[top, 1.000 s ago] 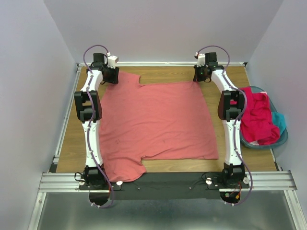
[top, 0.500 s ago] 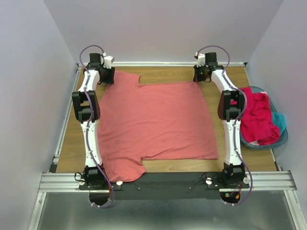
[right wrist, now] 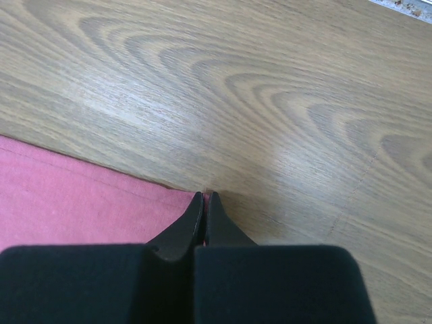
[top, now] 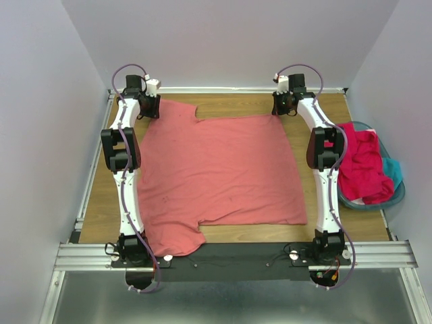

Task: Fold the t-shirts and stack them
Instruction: Grap the side of the flattened tshirt furthest away from the robot with both arms

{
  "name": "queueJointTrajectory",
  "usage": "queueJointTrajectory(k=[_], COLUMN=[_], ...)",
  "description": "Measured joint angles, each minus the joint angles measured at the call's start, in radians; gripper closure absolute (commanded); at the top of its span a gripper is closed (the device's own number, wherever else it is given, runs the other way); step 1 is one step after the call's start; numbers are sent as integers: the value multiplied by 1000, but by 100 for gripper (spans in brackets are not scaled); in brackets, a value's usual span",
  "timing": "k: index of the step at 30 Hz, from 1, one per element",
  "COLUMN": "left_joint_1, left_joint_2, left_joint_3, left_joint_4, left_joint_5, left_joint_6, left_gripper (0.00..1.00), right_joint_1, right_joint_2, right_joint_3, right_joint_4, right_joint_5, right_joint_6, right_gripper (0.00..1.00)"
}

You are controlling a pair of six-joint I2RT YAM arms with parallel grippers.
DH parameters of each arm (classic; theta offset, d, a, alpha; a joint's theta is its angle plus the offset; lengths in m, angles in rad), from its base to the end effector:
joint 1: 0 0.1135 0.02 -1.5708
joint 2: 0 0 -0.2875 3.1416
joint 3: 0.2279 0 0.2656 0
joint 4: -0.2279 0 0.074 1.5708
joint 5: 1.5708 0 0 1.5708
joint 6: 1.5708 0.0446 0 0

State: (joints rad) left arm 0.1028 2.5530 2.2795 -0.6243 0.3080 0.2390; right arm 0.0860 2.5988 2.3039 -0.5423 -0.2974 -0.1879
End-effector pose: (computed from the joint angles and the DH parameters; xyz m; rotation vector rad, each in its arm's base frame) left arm 0.5953 0.0478 0.1699 0.2959 2.4060 -0.2263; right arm 0.6059 0.0654 0.1576 -0.4603 2.3375 0.3093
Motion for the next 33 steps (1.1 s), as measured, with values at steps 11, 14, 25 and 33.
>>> queueJointTrajectory(k=[11,14,25,33], left_joint_1=[-1,-2,-4,-4], left_joint_2=[22,45,54,18], left_joint_3=[39,72,86,86], left_joint_4=[-14,-13,8,48], left_joint_5=[41,49,56,71], left_joint_6=[3,1,-6,-3], left_gripper=[80,95,100,100], right_joint_1=[0,0,5,4], right_joint_2=[-2,-1,0,-1], right_joint_3=[-1,0,30,69], right_joint_4=[0,-1,-37,-36], right_joint_5=[0,1,47,58], right_joint_6=[-16,-18,-34,-40], right_gripper=[99,99,99,99])
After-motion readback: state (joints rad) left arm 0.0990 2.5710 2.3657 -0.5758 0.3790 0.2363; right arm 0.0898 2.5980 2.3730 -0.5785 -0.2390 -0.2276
